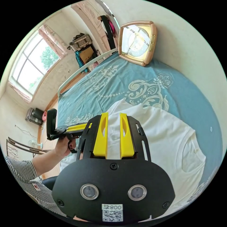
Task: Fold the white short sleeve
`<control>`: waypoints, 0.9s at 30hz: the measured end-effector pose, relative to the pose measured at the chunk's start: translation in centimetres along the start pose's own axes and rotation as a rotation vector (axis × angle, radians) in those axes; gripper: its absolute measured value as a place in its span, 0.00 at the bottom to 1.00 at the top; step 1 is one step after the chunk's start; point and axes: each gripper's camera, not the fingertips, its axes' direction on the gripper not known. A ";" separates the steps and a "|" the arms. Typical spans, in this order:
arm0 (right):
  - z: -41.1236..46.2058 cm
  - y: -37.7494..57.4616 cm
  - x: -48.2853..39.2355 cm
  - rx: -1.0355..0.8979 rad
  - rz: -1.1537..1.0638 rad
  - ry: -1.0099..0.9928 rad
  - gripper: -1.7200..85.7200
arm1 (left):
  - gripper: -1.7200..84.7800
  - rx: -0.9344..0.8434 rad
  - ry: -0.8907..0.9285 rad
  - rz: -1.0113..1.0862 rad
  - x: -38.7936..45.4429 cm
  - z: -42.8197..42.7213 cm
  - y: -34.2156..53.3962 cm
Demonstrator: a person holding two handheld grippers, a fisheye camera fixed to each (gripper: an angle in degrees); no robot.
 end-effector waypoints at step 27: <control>20.8 -8.5 -5.3 -0.160 -0.100 0.131 0.06 | 0.08 0.038 -0.079 0.057 -3.1 -9.8 3.7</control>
